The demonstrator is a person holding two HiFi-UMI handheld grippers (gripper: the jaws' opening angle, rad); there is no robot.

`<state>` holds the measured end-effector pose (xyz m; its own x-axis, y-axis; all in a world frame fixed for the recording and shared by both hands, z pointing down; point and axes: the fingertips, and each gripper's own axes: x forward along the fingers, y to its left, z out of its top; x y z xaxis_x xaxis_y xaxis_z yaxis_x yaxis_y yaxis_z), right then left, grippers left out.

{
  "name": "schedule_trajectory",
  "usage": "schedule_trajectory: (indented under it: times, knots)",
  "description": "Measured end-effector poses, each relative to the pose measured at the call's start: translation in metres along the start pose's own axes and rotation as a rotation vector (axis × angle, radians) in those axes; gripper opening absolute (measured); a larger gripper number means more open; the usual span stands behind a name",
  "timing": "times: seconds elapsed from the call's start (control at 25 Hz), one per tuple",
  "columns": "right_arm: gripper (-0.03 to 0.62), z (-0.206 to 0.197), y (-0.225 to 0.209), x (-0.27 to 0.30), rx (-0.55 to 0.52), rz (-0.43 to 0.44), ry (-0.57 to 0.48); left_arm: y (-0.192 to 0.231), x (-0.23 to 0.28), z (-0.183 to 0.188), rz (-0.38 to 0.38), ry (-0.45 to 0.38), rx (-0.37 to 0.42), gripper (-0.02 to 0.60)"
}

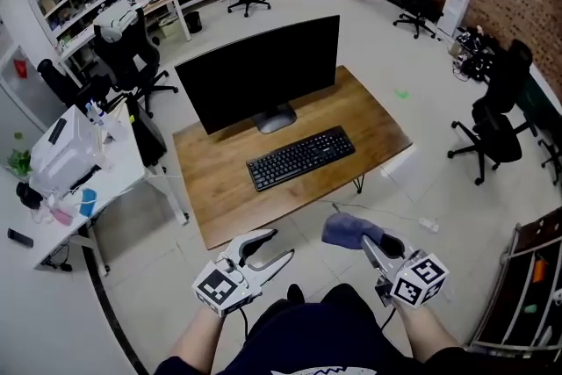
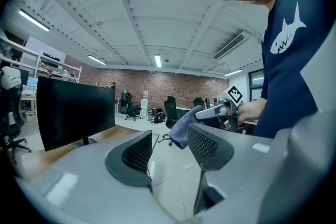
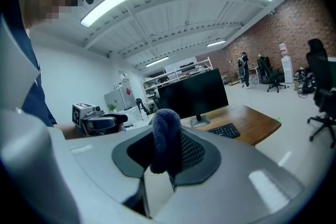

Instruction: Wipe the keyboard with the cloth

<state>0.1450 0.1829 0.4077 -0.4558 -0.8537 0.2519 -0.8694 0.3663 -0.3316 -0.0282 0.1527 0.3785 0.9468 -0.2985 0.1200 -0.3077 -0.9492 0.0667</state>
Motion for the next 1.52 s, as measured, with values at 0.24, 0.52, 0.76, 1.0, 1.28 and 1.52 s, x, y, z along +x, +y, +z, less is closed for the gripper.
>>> schedule_trajectory:
  times: [0.24, 0.52, 0.76, 1.0, 1.28, 1.52]
  knots:
    - [0.095, 0.016, -0.043, 0.055, 0.008, -0.002, 0.028, 0.047, 0.012, -0.015, 0.043, 0.028, -0.04, 0.206]
    - [0.095, 0.027, -0.124, 0.128, -0.027, 0.012, 0.095, 0.108, 0.05, -0.02, 0.126, 0.067, -0.099, 0.206]
    - [0.095, 0.039, -0.208, 0.185, -0.053, 0.001, 0.143, 0.154, 0.093, -0.018, 0.183, 0.092, -0.12, 0.206]
    - [0.095, 0.036, -0.284, 0.237, -0.133, -0.031, 0.217, 0.176, 0.114, -0.021, 0.248, 0.12, -0.133, 0.206]
    - [0.094, 0.003, -0.36, 0.285, -0.245, -0.124, 0.31, 0.185, 0.118, -0.043, 0.315, 0.155, -0.187, 0.206]
    - [0.095, -0.063, -0.395, 0.316, -0.35, -0.17, 0.482, 0.198, 0.124, -0.052, 0.297, 0.176, -0.202, 0.206]
